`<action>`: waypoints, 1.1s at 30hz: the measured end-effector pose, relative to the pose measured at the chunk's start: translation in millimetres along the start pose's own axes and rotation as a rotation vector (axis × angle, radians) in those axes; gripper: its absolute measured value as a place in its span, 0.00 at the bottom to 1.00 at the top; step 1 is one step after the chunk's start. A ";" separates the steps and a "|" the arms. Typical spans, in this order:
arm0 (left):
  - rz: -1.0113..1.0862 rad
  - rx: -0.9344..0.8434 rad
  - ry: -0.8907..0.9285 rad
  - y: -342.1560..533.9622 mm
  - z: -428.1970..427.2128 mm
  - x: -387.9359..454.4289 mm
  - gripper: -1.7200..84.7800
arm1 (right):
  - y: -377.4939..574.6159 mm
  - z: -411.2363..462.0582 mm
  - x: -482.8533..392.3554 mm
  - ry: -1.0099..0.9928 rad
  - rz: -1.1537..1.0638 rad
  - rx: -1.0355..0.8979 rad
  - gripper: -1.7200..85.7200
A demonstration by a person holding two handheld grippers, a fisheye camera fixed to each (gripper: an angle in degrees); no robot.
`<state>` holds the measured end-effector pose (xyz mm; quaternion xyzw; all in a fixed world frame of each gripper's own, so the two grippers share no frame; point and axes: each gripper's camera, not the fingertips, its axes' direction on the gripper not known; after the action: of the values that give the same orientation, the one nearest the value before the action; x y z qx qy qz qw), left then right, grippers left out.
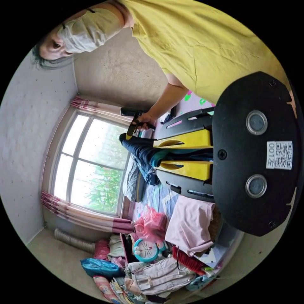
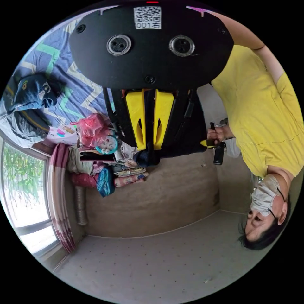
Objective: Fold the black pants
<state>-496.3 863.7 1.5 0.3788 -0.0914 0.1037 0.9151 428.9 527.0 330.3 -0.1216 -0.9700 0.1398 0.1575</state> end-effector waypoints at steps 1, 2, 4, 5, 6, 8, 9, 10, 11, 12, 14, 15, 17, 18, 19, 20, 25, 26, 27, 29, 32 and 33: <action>-0.004 0.012 0.036 -2.8 0.9 -32.7 0.04 | -2.0 10.3 6.9 0.013 -0.006 -0.010 0.05; -0.020 0.022 0.062 -5.4 1.6 -67.5 0.04 | -7.6 34.3 22.3 0.031 -0.016 -0.037 0.05; -0.090 0.027 0.081 -9.0 0.7 -124.5 0.03 | -17.6 82.8 51.6 0.036 -0.021 -0.098 0.05; -0.143 0.027 0.086 -10.5 -1.5 -163.6 0.03 | -22.3 121.8 74.2 0.027 -0.023 -0.144 0.05; -0.169 0.027 0.081 -10.9 -3.3 -183.0 0.03 | -23.2 165.7 99.3 -0.003 -0.016 -0.189 0.05; -0.247 0.014 0.016 -11.1 -13.2 -261.2 0.03 | -15.5 237.6 139.7 -0.056 0.017 -0.260 0.05; -0.265 0.006 -0.006 -10.9 -15.5 -280.9 0.03 | -3.5 287.2 165.1 -0.081 0.042 -0.305 0.05; -0.302 -0.017 -0.049 -9.8 -18.8 -321.6 0.03 | 4.4 311.7 177.5 -0.091 0.060 -0.323 0.05; -0.339 -0.055 -0.082 -6.3 -18.2 -364.0 0.03 | 23.7 358.5 201.4 -0.110 0.107 -0.358 0.05; -0.378 -0.074 -0.095 -2.9 -17.5 -386.4 0.03 | 47.5 404.0 224.4 -0.127 0.169 -0.398 0.05; -0.572 -0.125 -0.054 20.6 -11.9 -473.1 0.04 | 87.1 461.2 253.2 -0.138 0.273 -0.461 0.05; -0.628 -0.130 -0.033 27.7 -10.7 -491.8 0.04 | 113.0 487.8 268.9 -0.139 0.349 -0.486 0.05; -0.742 -0.133 0.046 48.5 -8.2 -545.3 0.04 | 147.9 509.5 289.4 -0.142 0.471 -0.489 0.06; -0.763 -0.130 0.062 52.1 -8.2 -555.0 0.04 | 168.5 514.5 303.5 -0.170 0.562 -0.461 0.07; -0.806 -0.125 0.111 58.2 -7.7 -572.8 0.04 | 178.2 515.3 310.8 -0.189 0.607 -0.442 0.07; -0.852 -0.117 0.161 63.8 -7.5 -587.8 0.05 | 196.7 514.0 326.1 -0.232 0.698 -0.403 0.08; -1.009 -0.045 0.347 85.6 -12.0 -631.6 0.04 | 248.9 468.8 375.7 -0.276 0.917 -0.197 0.10; -1.041 -0.010 0.389 90.9 -14.5 -640.0 0.04 | 257.4 451.2 383.5 -0.280 0.938 -0.149 0.10; -1.053 0.005 0.407 92.9 -15.9 -643.7 0.04 | 264.5 432.4 388.9 -0.279 0.945 -0.110 0.10; -1.072 0.036 0.410 93.9 -24.1 -653.8 0.03 | 272.2 404.5 391.3 -0.275 0.931 -0.082 0.08; -1.040 0.100 0.275 81.0 -49.6 -658.2 0.01 | 281.0 360.0 376.9 -0.249 0.868 -0.076 0.05; -1.022 0.121 0.224 75.5 -57.3 -657.2 0.01 | 283.4 345.3 365.0 -0.226 0.834 -0.090 0.04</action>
<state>-1142.9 877.5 -149.0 0.4140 0.2095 -0.3109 0.8295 29.8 812.6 27.0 -0.4935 -0.8542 0.1616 -0.0253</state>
